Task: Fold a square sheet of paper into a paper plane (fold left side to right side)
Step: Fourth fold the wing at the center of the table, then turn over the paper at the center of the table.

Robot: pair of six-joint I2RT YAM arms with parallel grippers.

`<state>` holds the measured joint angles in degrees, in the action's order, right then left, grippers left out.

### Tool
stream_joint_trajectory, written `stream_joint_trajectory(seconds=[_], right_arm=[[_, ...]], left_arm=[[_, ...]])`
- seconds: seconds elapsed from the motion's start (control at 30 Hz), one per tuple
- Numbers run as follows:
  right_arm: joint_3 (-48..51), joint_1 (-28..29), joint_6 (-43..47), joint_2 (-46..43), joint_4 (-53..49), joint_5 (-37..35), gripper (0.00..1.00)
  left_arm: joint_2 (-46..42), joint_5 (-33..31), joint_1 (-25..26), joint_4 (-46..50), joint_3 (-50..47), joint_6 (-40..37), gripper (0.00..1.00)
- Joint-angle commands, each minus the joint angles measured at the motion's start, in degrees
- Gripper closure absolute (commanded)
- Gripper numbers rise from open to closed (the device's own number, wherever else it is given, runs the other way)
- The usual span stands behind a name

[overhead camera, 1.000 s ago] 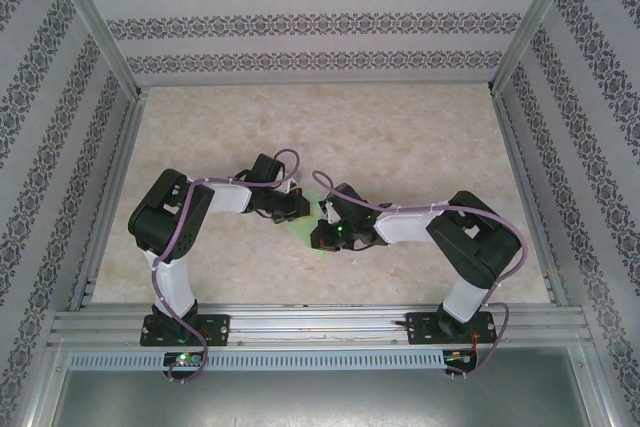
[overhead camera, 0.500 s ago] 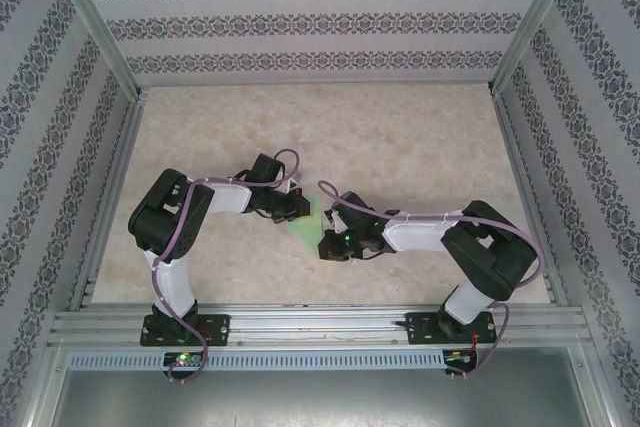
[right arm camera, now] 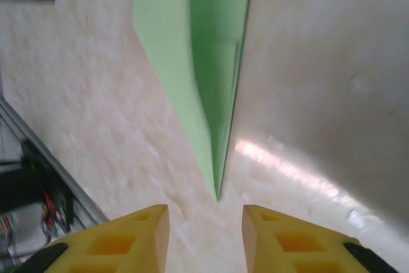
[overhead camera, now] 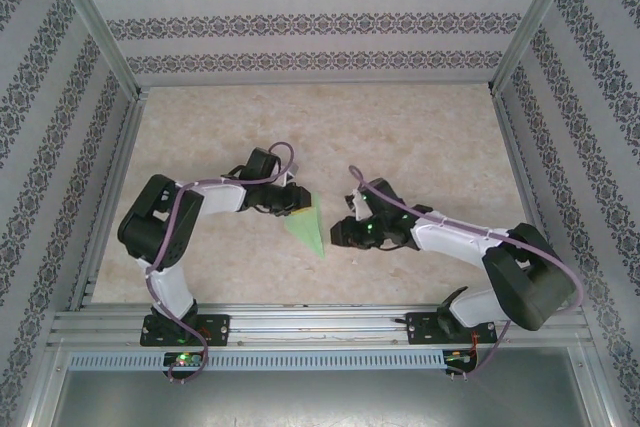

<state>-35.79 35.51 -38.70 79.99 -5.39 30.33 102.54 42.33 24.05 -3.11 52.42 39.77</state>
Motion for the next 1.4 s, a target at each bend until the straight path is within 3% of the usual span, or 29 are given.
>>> stream_joint_trajectory(seconds=[0.0, 0.23, 0.5, 0.6, 0.77, 0.83, 1.07, 1.2, 1.37], right_arm=[[-3.51, -1.92, 5.67, 1.25, 2.74, 0.59, 0.57], [-10.92, -1.43, 10.36, 11.81, 5.15, 2.81, 0.55], [-15.06, 0.94, 10.73, 20.55, 6.88, 2.50, 0.52], [-15.80, 1.04, 10.58, 22.40, 6.88, 2.72, 0.61], [-14.91, 0.71, 10.32, 20.95, 7.06, 2.72, 0.91], [-13.64, 0.14, 10.35, 18.18, 7.99, 2.46, 1.00], [-6.20, -4.65, 11.02, 4.10, 18.36, 6.94, 1.00], [-2.44, -7.49, 8.57, -2.94, 27.82, 11.85, 1.00], [-0.99, -7.82, 5.07, -8.40, 37.28, 15.73, 1.00]], left_arm=[[-6.36, -2.69, -1.22, 2.59, 1.63, -2.52, 0.69], [-17.00, -9.92, -3.56, 7.60, -3.09, -6.14, 0.64], [-22.86, -11.67, -5.88, 9.22, -8.12, -6.57, 0.57], [-23.52, -11.04, -6.71, 9.19, -8.55, -6.41, 0.55], [-26.00, -9.27, -7.77, 7.99, -8.57, -6.46, 0.47], [-27.94, -7.23, -8.26, 5.33, -9.06, -6.63, 0.41], [-33.71, 2.92, -10.30, -10.82, -11.33, -0.96, 0.18], [-31.98, 11.24, -10.53, -21.74, -10.09, 5.38, 0.19], [-26.24, 19.40, -10.42, -40.75, -9.19, 18.09, 0.28]])
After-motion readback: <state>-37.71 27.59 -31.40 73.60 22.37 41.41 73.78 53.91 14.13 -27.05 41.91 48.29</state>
